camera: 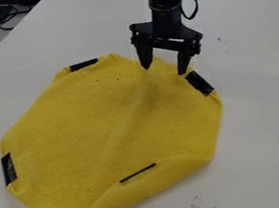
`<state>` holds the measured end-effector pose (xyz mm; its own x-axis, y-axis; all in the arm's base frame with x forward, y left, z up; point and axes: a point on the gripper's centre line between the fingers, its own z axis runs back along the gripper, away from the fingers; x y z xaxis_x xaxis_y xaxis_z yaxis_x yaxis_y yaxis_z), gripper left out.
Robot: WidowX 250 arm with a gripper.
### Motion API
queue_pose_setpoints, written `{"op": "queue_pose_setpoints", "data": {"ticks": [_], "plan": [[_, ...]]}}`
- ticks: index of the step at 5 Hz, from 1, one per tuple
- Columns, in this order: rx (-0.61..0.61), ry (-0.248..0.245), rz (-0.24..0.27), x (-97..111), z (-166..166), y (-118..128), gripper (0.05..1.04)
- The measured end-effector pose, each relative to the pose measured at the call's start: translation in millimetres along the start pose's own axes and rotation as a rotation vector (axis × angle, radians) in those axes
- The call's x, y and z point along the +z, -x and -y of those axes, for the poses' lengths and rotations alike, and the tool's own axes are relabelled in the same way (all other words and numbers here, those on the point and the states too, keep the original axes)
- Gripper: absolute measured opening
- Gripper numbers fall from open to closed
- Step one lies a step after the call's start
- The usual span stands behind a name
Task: Fold cloth from top right to bottom left
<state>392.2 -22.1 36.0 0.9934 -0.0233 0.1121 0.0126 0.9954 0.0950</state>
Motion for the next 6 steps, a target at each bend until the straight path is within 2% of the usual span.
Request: {"op": "queue_pose_setpoints", "data": {"ticks": [1, 2, 3, 4, 5, 6], "plan": [[0.008, -0.004, -0.035, -14.2, 0.0, 8.3, 0.999], [0.059, -0.049, -0.022, -19.1, -9.0, 41.1, 0.999], [0.106, -0.1, 0.045, -13.2, -1.1, 43.7, 0.999], [0.078, -0.141, 0.046, 5.2, 19.8, 34.9, 0.999], [0.048, -0.184, 0.078, 10.0, 23.9, 30.5, 0.999], [0.045, -0.191, 0.11, 26.0, 31.4, 16.6, 0.999]]}}
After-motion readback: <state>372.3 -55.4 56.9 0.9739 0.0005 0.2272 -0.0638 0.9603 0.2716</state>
